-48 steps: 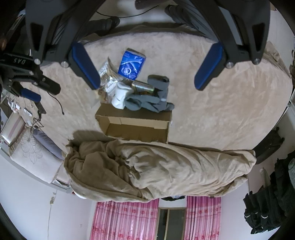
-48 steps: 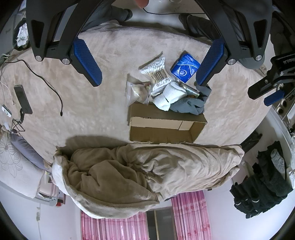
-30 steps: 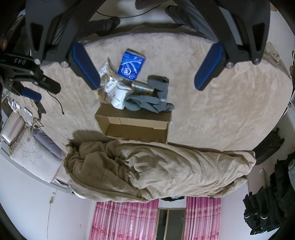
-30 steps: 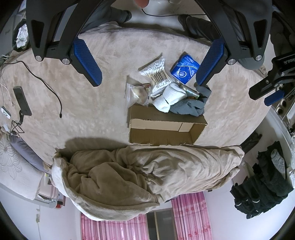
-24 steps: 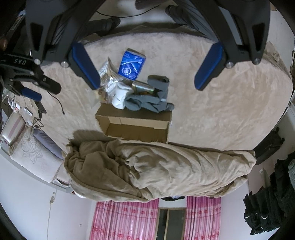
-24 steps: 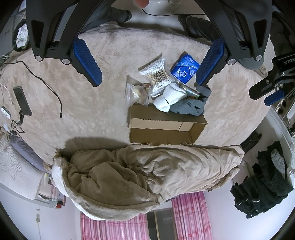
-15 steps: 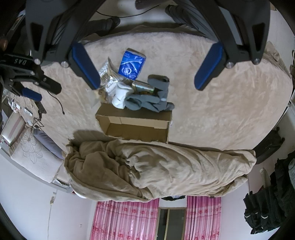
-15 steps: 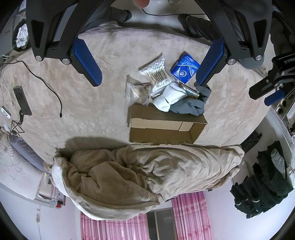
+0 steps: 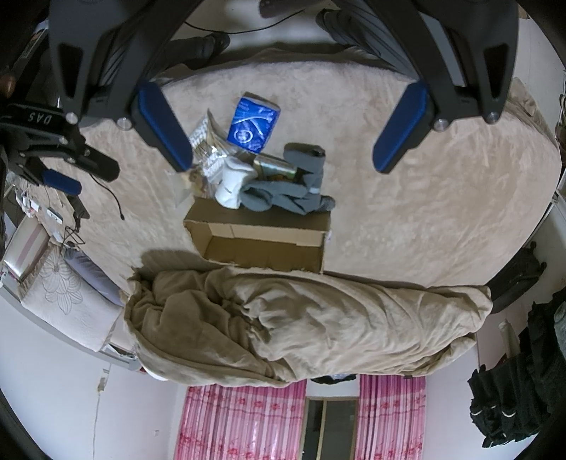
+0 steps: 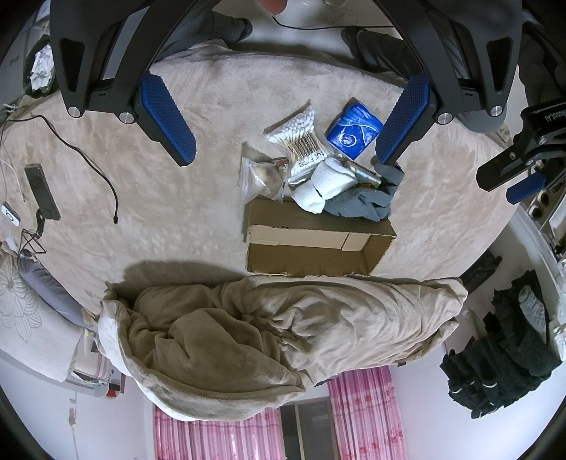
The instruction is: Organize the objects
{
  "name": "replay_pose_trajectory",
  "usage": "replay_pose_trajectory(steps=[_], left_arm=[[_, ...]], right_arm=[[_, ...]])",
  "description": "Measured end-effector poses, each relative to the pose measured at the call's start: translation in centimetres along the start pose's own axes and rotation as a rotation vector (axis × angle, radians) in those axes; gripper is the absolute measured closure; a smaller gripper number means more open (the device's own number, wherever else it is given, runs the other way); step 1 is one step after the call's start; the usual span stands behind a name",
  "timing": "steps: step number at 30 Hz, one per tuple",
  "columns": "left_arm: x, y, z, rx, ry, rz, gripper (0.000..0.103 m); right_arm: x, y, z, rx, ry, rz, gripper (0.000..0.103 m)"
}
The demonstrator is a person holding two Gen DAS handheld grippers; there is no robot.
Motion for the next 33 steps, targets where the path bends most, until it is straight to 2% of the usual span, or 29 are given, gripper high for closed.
replay_pose_trajectory(steps=[33], left_arm=[[0.19, -0.63, 0.2, 0.011, 0.006, 0.015, 0.0]], right_arm=[[0.0, -0.13, 0.16, -0.002, 0.002, 0.002, 0.0]])
Point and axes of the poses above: each gripper's, at about its wrist camera, not at the fingertips, and z roughly the way its jaws point, y to its left, x to its underside, the point moved 10 cm from there along z, roughly the way its jaws point, and after that the axes turned 1 degree about -x, right-handed, at the moved point
